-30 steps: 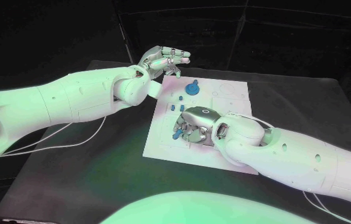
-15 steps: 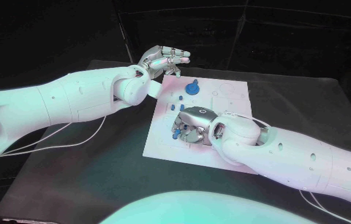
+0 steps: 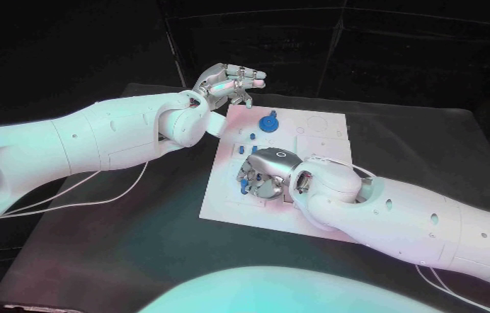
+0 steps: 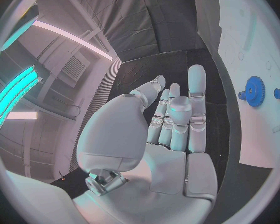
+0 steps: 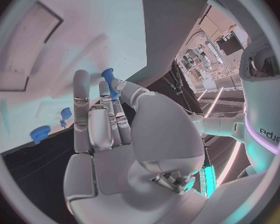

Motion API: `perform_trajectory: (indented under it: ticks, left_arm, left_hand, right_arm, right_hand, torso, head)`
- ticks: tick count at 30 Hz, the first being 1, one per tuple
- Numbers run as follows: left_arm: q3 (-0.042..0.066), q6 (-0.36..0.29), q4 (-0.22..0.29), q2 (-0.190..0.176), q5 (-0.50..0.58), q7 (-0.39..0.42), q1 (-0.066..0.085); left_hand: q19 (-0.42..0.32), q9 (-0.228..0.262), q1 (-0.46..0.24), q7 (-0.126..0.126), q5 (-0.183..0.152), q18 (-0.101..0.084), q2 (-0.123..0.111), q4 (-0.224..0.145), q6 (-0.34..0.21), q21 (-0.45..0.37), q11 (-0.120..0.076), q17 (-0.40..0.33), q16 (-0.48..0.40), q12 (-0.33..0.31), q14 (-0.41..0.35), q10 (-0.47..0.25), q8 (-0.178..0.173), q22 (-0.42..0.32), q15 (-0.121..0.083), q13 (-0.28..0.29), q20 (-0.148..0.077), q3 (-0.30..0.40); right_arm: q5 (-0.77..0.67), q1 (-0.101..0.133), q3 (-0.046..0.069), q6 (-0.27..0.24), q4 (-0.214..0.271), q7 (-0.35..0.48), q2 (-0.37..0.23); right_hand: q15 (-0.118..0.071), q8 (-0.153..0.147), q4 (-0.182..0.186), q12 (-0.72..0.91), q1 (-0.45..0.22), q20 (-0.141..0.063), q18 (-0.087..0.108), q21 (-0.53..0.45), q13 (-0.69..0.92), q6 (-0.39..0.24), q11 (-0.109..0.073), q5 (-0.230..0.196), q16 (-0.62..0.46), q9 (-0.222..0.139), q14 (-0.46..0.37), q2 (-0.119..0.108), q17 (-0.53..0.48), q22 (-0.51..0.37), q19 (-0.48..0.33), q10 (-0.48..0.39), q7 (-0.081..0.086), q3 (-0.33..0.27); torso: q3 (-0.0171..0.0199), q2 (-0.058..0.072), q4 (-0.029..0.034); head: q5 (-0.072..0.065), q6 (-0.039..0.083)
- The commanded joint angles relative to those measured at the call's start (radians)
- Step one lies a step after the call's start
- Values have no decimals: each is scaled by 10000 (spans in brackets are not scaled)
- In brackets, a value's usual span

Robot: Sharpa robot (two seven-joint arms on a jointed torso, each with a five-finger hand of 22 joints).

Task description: Assemble the parts on the task board

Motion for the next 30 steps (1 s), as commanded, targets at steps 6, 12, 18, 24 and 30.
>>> perform_trajectory:
  ticks: [6,12,18,24,30]
  left_arm:
    - [4,107,12,6,5,27,16]
    - [4,131,15,5,5,26,16]
    - [4,140,11,1,5,30,15]
    - [4,133,9,-65,5,22,14]
    - [3,123,-31,-94,5,23,13]
  left_hand:
    - [-44,8,-33,-24,-36,144,77,13,-82,18,13,-17,45,47,-49,-69,59,12,22,13,68,-35]
    - [-46,6,-41,-18,-37,144,72,16,-92,17,16,-23,45,51,-52,-79,60,12,24,12,69,-40]
    - [-46,6,-41,-18,-37,144,72,16,-92,17,16,-23,45,51,-52,-79,60,12,24,12,69,-40]
    - [-46,6,-41,-18,-37,144,72,16,-92,17,16,-23,45,51,-52,-79,60,12,24,12,69,-40]
    - [-46,6,-41,-18,-37,144,72,16,-92,17,16,-23,45,51,-52,-79,60,12,24,12,69,-40]
  right_arm:
    - [14,12,1,-477,82,212,-14]
    - [21,12,0,-607,119,135,-83]
    - [23,9,-1,-871,263,106,-274]
    - [315,18,1,-1211,749,328,-1031]
    - [1552,125,10,-1810,1494,1114,-1832]
  right_hand:
    - [64,-20,75,-40,-193,23,61,-5,13,-632,7,-144,-91,12,177,-109,-68,-19,-98,-84,-26,-262]
    - [67,6,106,-20,-229,29,62,-21,22,-804,6,-58,-92,26,167,-137,-73,-30,-107,-96,-34,-357]
    - [75,53,143,-9,-268,35,61,-35,26,-826,15,58,-109,49,152,-160,-106,-40,-112,-124,-22,-441]
    - [110,124,352,21,-581,68,56,-86,35,-827,50,528,-126,76,125,-381,-141,-74,-126,-189,-1,-837]
    - [141,233,588,96,-752,99,58,-136,62,-700,86,711,-104,106,127,-431,-118,-112,-105,-203,60,-1250]
  torso:
    - [-2,0,2]
    - [-1,2,4]
    - [8,6,-6]
    - [1,-8,-23]
    - [13,-3,-25]
  head:
    - [-24,12]
    - [-15,-1]
    - [-2,-1]
    - [61,-32]
    - [17,5]
